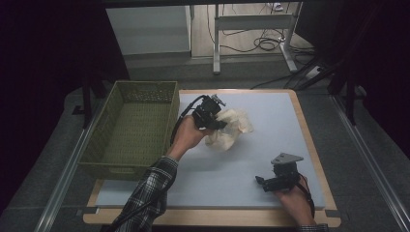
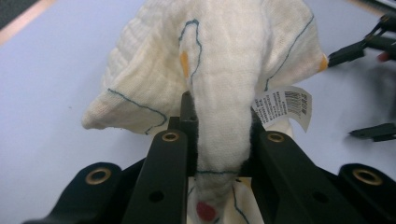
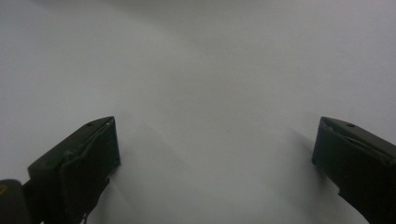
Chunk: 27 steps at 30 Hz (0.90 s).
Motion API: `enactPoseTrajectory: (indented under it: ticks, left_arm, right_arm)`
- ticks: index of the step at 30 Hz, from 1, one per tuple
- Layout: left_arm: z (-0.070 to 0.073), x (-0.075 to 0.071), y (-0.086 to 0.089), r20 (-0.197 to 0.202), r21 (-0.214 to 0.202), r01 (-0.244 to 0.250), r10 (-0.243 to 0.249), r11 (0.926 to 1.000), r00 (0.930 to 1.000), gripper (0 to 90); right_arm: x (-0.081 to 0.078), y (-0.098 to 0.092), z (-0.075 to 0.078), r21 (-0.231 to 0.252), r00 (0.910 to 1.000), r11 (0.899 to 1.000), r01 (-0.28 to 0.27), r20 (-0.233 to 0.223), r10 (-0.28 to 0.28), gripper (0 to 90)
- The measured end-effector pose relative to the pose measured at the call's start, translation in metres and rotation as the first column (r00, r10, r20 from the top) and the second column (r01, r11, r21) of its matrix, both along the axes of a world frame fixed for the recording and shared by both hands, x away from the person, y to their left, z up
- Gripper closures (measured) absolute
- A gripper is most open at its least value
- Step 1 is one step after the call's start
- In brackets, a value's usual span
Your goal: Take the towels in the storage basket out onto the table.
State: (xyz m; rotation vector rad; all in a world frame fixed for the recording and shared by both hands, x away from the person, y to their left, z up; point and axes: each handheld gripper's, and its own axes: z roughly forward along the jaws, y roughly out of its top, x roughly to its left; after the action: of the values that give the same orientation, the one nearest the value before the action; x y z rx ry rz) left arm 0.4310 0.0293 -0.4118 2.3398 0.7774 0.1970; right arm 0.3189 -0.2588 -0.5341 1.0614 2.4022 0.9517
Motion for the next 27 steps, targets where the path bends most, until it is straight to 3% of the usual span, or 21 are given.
enactPoseTrajectory:
  ticks: [4,9,14,16,19,22,27]
  left_arm:
    - [-0.025,0.002,-0.009,-0.012,0.015,-0.005,0.005,0.9999,0.9999,79.1]
    - [-0.048,0.004,-0.015,-0.012,0.05,-0.009,0.01,0.9987,0.9999,78.2]
    - [-0.071,0.006,-0.018,-0.033,0.06,-0.023,0.025,0.998,0.9991,75.5]
    - [-0.079,0.008,-0.019,-0.047,0.061,-0.035,0.038,0.9975,0.9982,69.8]
    - [-0.088,0.009,-0.019,-0.062,0.069,-0.052,0.056,0.9963,0.9965,46.6]
    - [-0.089,0.008,-0.018,-0.08,0.034,-0.071,0.073,0.9969,0.9941,31.8]
    - [-0.076,0.0,-0.011,-0.078,0.016,-0.075,0.076,0.9971,0.9941,21.1]
  right_arm:
    - [0.0,0.0,0.0,-0.001,1.0,1.0,0.0,0.001,0.0,0.8]
    - [0.0,0.0,0.0,0.0,1.0,1.0,-0.001,0.0,0.001,0.8]
    - [0.0,0.0,0.0,-0.001,1.0,1.0,-0.001,0.0,0.001,0.8]
    - [0.0,0.0,0.0,0.0,1.0,1.0,0.0,0.001,0.0,0.8]
    - [0.0,0.0,0.0,-0.001,1.0,1.0,-0.001,0.001,0.001,0.8]
    - [0.0,0.0,0.0,-0.001,1.0,1.0,-0.001,0.001,0.001,0.8]
    - [0.0,0.0,0.0,0.0,1.0,1.0,-0.001,0.001,0.001,0.8]
